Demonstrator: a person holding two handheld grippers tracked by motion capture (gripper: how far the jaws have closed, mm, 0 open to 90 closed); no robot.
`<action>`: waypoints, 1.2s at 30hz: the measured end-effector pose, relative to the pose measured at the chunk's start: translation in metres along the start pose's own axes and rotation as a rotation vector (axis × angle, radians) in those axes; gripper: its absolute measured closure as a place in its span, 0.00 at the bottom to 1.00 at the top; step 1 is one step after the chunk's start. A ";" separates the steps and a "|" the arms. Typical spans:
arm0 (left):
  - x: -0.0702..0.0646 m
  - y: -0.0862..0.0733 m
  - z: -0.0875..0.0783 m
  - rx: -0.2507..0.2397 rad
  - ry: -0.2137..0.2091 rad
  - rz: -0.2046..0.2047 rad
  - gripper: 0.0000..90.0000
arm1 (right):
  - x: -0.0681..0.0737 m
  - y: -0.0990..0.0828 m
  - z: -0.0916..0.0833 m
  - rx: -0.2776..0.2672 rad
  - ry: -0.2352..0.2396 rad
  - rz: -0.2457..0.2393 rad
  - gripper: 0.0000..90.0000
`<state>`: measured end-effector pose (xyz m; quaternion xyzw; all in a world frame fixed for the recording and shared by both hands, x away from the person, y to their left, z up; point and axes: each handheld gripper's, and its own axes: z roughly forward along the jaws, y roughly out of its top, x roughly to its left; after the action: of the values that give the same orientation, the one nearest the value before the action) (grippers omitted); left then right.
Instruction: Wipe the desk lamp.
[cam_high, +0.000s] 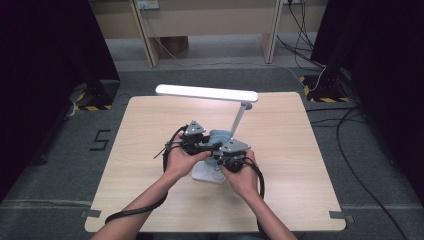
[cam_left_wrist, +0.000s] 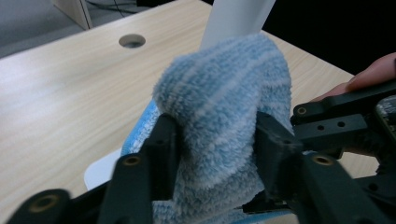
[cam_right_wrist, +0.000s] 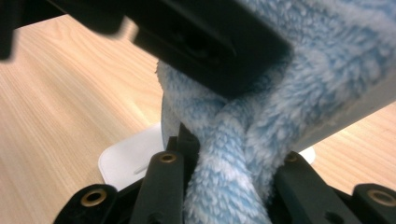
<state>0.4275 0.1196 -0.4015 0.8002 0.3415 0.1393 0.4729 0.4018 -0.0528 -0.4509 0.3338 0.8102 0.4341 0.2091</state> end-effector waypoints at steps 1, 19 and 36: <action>0.000 0.002 -0.003 -0.001 -0.003 0.006 0.51 | 0.000 0.001 -0.003 0.004 0.002 0.011 0.84; 0.029 -0.038 -0.013 0.083 0.111 0.137 0.67 | -0.028 -0.009 -0.048 0.010 -0.061 0.058 0.85; 0.031 -0.084 0.028 0.199 0.112 0.149 0.71 | -0.062 -0.018 -0.088 -0.016 -0.155 0.112 0.85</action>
<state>0.4305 0.1492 -0.4903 0.8572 0.3191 0.1841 0.3598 0.3828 -0.1544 -0.4158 0.4095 0.7683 0.4242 0.2492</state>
